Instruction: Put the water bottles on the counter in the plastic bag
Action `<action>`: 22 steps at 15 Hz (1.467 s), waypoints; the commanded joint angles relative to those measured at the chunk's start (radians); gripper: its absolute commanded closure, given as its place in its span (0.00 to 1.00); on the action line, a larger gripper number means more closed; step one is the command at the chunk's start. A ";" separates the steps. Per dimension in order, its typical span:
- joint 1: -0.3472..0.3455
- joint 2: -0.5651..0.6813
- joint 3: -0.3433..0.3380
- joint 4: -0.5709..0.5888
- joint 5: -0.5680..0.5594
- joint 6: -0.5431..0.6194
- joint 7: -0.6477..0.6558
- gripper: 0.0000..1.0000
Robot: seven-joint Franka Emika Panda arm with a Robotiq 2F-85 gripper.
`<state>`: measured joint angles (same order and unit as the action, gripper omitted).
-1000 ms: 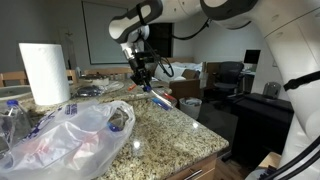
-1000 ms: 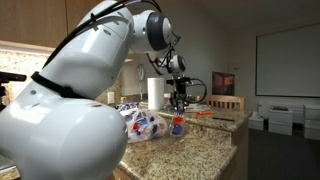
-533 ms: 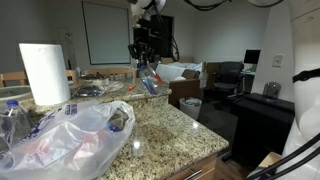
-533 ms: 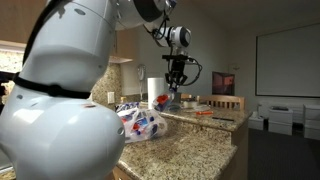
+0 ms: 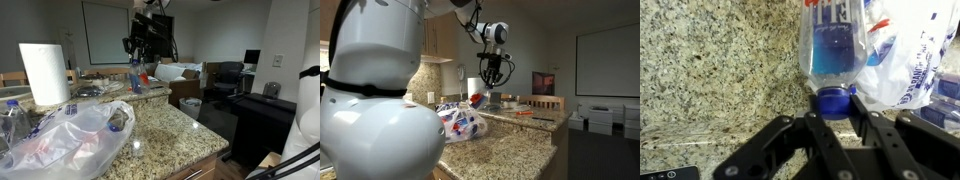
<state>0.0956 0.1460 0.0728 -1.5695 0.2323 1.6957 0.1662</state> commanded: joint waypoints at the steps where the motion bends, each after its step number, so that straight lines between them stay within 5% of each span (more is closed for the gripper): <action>1: -0.009 -0.011 0.000 -0.023 0.040 0.093 0.003 0.87; 5: -0.023 -0.021 -0.007 -0.122 0.181 0.354 0.011 0.87; 13: -0.014 -0.187 0.025 -0.541 0.448 0.971 0.009 0.88; 15: -0.019 -0.291 0.026 -0.614 0.593 1.017 -0.051 0.88; 16: -0.010 -0.146 0.019 -0.497 0.479 0.985 -0.002 0.67; 19: -0.007 -0.260 0.012 -0.574 0.548 0.996 -0.015 0.67; 20: -0.006 -0.275 0.011 -0.584 0.549 0.996 -0.015 0.88; 22: -0.003 -0.266 -0.004 -0.597 0.594 0.983 -0.058 0.88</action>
<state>0.0833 -0.1313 0.0889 -2.1572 0.7858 2.6926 0.1459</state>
